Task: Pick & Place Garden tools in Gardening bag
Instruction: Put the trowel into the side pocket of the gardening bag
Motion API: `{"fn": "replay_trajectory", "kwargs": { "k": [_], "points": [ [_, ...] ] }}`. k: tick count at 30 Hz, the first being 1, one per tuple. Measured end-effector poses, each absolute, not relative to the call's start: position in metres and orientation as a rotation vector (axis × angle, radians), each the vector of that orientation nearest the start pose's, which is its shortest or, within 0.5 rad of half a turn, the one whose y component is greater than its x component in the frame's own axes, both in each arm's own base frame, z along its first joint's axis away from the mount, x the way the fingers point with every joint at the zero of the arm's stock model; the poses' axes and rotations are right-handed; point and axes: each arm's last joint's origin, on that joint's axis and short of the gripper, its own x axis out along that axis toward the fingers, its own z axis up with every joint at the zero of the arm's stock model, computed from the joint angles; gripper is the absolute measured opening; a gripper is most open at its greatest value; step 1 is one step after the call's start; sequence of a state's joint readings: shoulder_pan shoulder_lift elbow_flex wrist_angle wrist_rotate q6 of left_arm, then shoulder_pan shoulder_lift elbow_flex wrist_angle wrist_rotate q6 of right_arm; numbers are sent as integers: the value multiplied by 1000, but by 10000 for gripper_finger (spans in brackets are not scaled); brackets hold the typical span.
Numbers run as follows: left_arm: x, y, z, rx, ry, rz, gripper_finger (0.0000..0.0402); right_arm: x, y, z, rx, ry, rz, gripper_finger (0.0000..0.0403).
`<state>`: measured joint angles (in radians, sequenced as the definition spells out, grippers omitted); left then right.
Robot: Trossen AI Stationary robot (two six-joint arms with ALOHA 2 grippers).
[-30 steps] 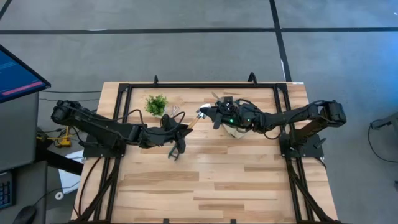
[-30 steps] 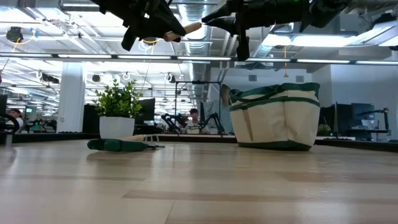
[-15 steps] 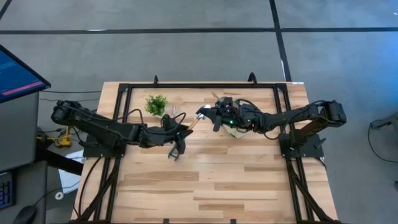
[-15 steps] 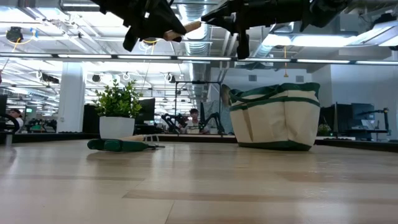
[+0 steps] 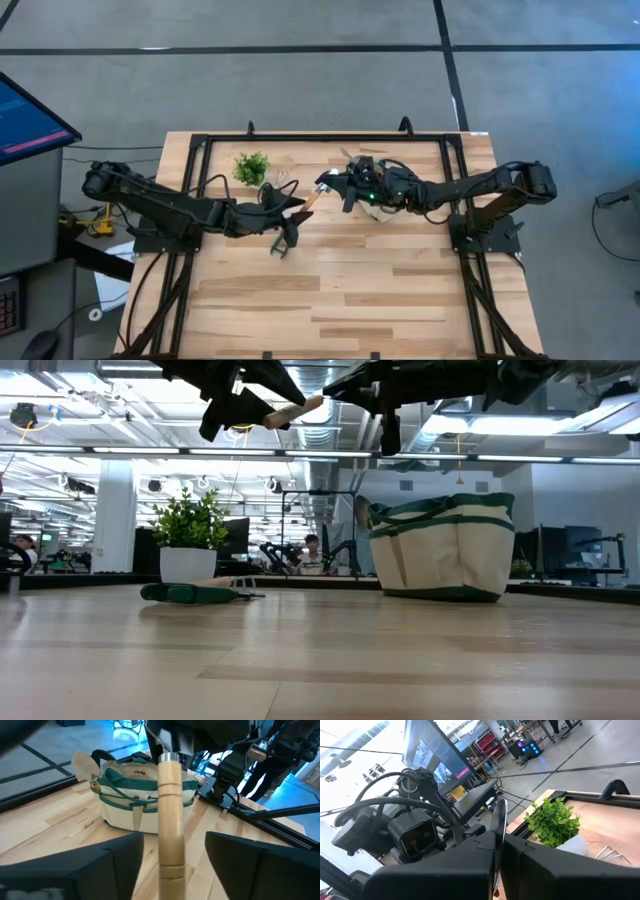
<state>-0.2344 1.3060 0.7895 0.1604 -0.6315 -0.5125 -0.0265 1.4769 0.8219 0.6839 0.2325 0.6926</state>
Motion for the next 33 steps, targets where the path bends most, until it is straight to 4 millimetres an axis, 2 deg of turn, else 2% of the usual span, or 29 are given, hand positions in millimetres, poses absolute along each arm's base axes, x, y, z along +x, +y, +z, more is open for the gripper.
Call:
{"fn": "replay_trajectory", "kwargs": {
  "k": [6,9,13,18,23,28,33],
  "points": [
    [273,-48,263,-353,208,429,246,317,-15,267,644,-46,-263,0],
    [269,-47,271,-367,181,419,253,308,-15,267,618,43,-295,0],
    [261,-45,282,-386,139,409,248,292,-15,278,573,86,-339,0],
    [252,-43,293,-401,102,401,227,266,-13,298,501,80,-398,0],
    [250,-43,295,-403,98,400,189,237,-8,315,455,78,-477,0],
    [250,-43,295,-402,99,401,148,210,0,320,407,116,-574,0],
    [250,-43,295,-402,100,401,116,197,10,323,371,120,-619,0]
  ]
}}
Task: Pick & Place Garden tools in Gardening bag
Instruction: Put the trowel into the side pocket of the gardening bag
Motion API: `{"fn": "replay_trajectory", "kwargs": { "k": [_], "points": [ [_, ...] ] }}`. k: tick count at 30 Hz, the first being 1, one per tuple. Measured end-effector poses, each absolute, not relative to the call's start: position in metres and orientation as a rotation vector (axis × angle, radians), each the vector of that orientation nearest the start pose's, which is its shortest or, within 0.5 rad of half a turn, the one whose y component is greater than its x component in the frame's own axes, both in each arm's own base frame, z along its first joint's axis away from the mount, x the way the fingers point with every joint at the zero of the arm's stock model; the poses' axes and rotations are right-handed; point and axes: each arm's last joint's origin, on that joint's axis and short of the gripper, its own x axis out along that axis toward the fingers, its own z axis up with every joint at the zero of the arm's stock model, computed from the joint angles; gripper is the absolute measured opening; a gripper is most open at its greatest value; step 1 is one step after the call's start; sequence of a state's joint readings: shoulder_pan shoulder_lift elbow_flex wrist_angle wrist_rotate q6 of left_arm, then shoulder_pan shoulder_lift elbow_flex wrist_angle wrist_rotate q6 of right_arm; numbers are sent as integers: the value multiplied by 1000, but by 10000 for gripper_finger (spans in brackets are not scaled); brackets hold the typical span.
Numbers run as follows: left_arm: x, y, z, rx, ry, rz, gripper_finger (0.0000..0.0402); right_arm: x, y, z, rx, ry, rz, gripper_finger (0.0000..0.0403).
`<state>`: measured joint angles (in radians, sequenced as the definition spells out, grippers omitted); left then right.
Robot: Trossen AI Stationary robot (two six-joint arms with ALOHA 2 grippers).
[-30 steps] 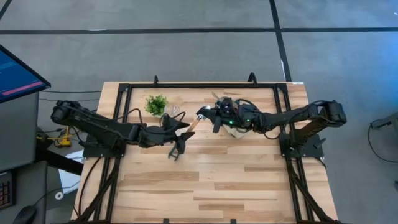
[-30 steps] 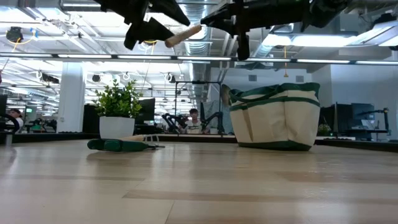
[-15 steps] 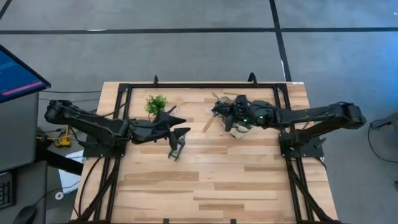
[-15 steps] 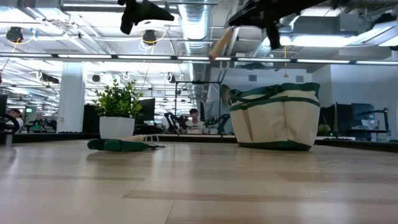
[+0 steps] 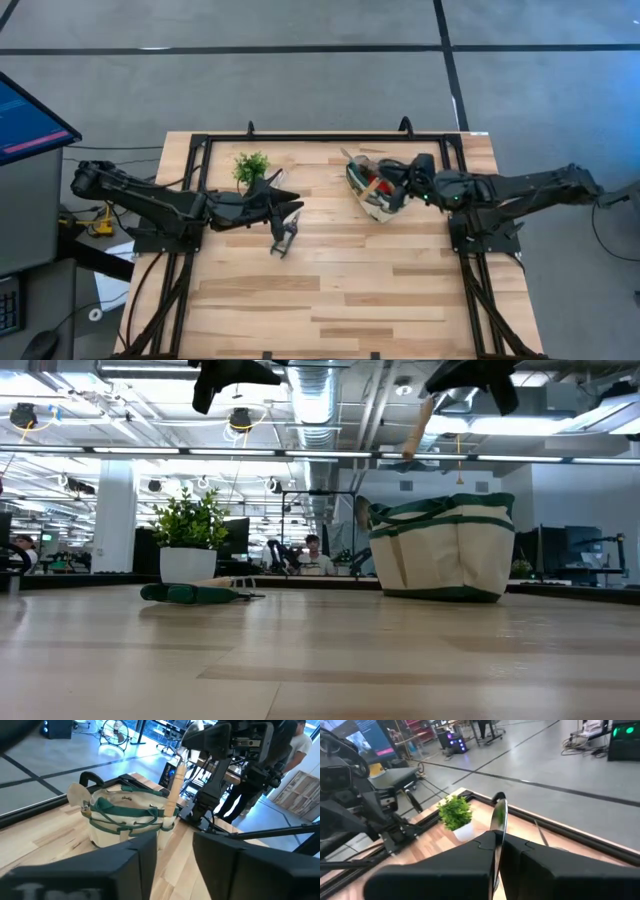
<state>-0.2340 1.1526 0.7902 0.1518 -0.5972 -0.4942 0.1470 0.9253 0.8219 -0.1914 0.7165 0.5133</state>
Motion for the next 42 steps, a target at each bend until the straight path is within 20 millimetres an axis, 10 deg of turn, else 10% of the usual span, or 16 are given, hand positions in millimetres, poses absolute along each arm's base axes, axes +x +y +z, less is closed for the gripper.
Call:
{"fn": "replay_trajectory", "kwargs": {
  "k": [25,42],
  "points": [
    [251,-33,294,-403,95,441,5,226,17,283,228,324,-735,0],
    [251,-33,294,-403,95,441,4,222,8,275,201,393,-817,0]
  ]
}}
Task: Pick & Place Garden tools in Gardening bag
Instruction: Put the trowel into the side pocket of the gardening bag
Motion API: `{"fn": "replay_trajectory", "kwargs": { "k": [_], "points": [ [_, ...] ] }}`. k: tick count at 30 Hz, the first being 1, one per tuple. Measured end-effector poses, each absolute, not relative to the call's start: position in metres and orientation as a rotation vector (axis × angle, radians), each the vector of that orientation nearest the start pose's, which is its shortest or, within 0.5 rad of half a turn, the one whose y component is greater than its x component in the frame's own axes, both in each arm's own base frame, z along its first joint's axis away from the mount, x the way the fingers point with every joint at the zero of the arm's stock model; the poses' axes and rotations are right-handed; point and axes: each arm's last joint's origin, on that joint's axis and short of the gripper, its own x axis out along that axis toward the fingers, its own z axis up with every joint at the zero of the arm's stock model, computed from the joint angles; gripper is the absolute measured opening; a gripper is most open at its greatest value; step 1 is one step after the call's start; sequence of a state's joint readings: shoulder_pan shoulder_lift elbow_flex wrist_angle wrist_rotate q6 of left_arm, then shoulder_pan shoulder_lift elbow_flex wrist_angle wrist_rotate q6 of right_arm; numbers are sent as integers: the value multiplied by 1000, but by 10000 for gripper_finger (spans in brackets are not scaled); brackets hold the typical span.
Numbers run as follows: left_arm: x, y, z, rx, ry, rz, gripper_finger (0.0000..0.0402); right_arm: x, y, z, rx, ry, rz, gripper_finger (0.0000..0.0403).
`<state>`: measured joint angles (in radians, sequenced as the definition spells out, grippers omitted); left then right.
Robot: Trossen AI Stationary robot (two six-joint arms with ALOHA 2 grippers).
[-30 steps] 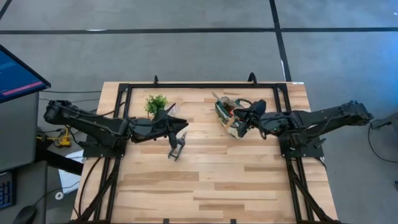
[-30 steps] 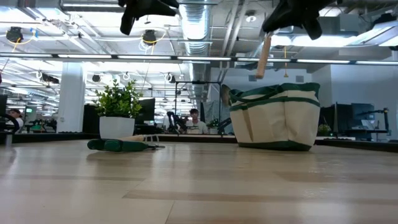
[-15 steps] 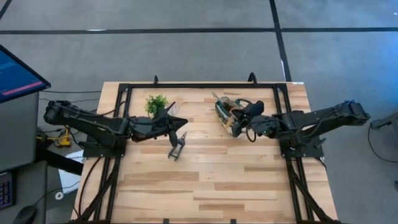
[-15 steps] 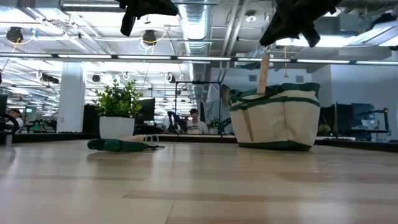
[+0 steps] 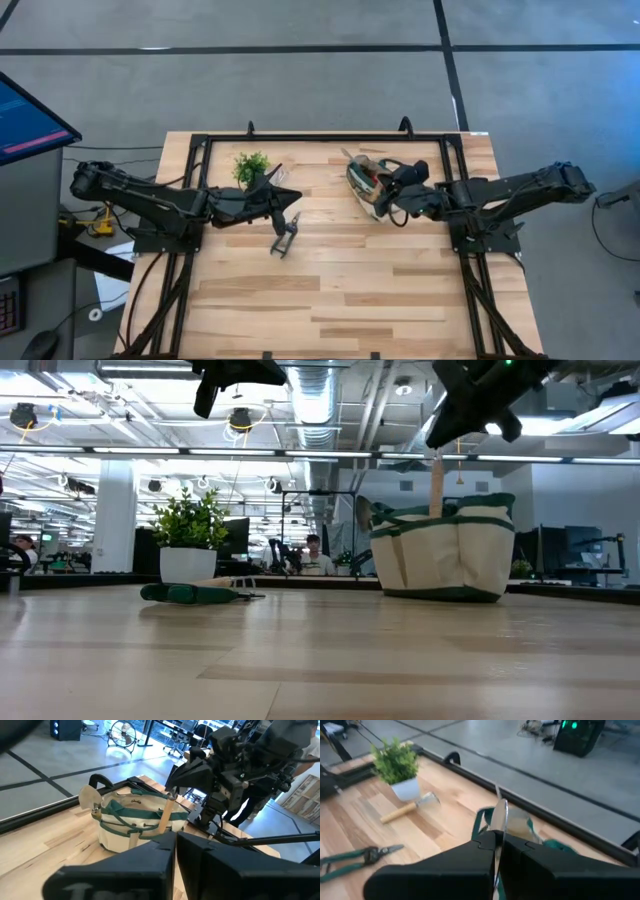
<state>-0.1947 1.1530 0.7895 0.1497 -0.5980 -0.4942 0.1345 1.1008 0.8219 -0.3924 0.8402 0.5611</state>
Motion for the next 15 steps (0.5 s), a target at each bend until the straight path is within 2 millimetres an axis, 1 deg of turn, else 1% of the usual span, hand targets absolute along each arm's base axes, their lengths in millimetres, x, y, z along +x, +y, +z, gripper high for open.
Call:
{"fn": "replay_trajectory", "kwargs": {
  "k": [9,11,15],
  "points": [
    [251,-33,294,-403,95,441,4,221,9,273,209,412,-808,0],
    [251,-33,294,-403,95,441,4,220,9,268,222,423,-792,0],
    [251,-33,294,-402,96,441,3,217,9,253,266,444,-800,0]
  ]
}}
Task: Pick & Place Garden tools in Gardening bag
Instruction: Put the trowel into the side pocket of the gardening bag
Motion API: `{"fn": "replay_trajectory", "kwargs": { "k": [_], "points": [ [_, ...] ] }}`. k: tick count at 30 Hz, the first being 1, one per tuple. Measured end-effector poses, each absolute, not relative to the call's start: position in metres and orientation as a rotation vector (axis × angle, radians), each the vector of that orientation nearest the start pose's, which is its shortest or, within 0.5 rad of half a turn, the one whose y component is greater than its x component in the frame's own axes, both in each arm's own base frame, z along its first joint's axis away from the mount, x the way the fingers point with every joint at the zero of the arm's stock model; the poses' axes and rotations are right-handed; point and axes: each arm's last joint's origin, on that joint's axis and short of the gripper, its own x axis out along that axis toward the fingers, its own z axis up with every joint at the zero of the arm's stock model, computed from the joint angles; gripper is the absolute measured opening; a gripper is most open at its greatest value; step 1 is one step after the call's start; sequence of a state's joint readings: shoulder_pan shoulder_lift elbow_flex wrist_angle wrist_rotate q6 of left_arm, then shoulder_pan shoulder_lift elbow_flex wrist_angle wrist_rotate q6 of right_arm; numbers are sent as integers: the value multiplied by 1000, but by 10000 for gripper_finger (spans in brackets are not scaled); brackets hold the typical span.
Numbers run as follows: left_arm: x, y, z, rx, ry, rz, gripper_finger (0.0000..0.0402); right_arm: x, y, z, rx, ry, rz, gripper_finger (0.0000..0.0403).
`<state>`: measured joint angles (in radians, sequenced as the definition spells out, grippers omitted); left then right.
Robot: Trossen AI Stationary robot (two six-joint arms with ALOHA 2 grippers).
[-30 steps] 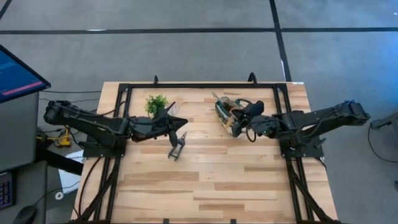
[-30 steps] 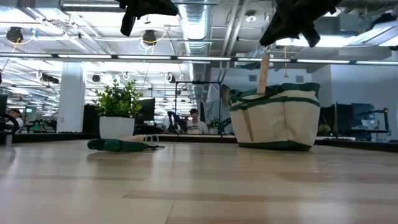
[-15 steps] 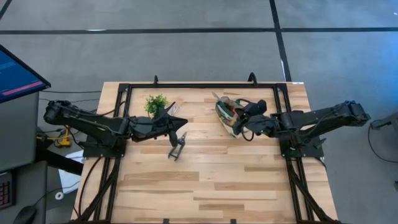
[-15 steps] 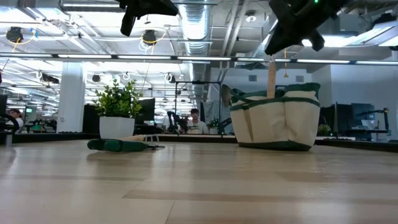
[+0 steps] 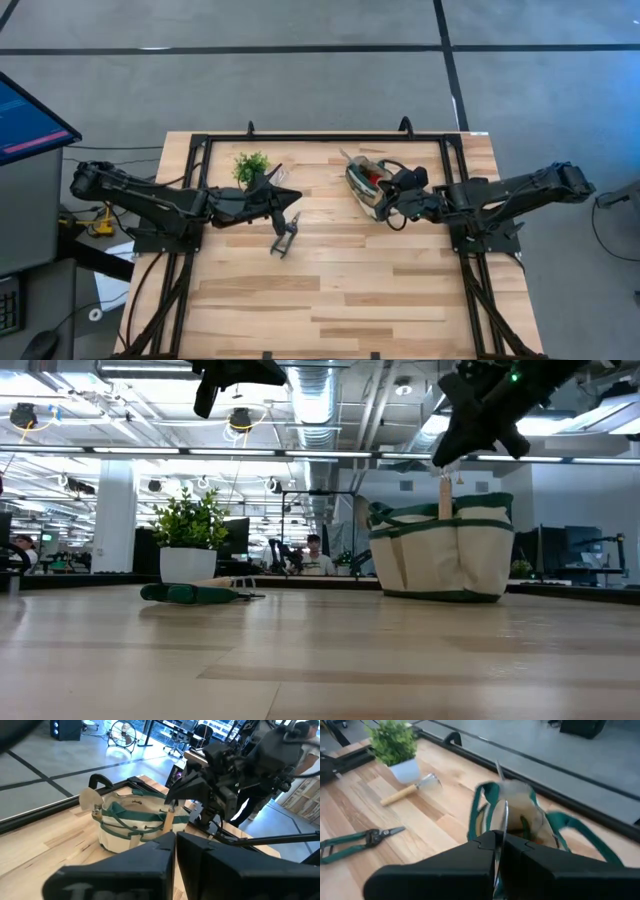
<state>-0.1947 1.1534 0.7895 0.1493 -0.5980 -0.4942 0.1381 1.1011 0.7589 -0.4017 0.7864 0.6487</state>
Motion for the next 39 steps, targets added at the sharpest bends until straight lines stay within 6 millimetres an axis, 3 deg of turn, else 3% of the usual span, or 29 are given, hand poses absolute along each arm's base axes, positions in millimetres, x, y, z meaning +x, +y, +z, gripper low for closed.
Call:
{"fn": "replay_trajectory", "kwargs": {
  "k": [25,36,39],
  "points": [
    [251,-33,294,-403,95,441,3,215,5,215,295,420,-723,0],
    [251,-32,294,-403,95,445,3,220,-3,217,156,487,-570,0],
    [252,-30,294,-403,94,455,3,224,-6,210,147,539,-563,0]
  ]
}}
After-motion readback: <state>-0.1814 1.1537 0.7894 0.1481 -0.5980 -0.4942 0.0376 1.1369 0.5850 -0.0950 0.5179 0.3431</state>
